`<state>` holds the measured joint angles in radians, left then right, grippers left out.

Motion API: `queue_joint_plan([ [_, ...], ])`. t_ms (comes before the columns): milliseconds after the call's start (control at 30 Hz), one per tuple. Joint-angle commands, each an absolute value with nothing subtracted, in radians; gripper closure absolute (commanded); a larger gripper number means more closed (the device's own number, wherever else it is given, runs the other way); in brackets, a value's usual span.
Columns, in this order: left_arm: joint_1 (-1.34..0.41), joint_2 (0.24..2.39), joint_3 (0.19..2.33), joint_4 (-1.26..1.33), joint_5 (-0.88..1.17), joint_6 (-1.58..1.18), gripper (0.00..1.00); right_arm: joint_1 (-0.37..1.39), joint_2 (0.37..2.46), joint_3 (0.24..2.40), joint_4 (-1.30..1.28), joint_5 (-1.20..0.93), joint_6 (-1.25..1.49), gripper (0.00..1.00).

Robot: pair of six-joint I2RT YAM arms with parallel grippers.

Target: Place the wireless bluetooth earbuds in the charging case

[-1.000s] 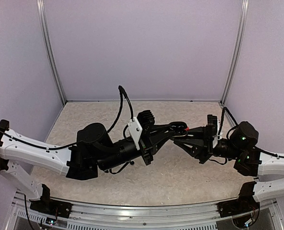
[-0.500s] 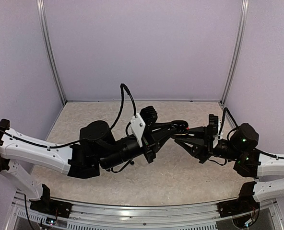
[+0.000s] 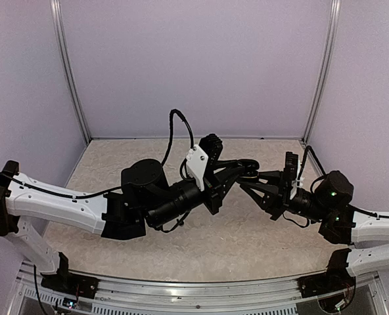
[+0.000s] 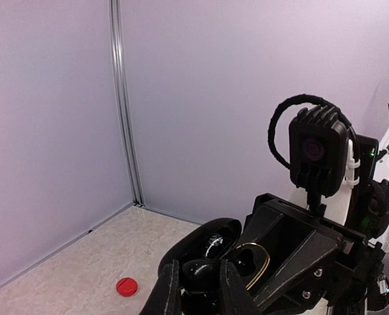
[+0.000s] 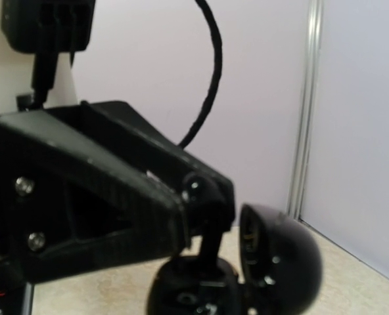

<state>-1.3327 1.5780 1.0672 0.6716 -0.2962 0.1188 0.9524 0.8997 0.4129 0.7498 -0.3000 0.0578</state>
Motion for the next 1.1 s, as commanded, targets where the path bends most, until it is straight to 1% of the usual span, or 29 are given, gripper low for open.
queue_joint_plan([
  [0,-1.304,1.642,1.084,0.507,-0.381,0.061,0.85,0.965,0.9,0.442,0.912,-0.355,0.046,1.0],
  [267,-1.293,1.658,1.098,0.479,-0.39,0.03,0.84,0.964,0.899,0.442,0.902,-0.337,0.028,1.0],
  [667,-1.289,1.652,1.098,0.486,-0.376,0.04,0.74,0.965,0.885,0.42,0.908,-0.299,0.041,1.0],
  [1067,-1.288,1.634,1.078,0.505,-0.353,0.047,0.71,0.966,0.881,0.414,0.896,-0.287,0.033,1.0],
])
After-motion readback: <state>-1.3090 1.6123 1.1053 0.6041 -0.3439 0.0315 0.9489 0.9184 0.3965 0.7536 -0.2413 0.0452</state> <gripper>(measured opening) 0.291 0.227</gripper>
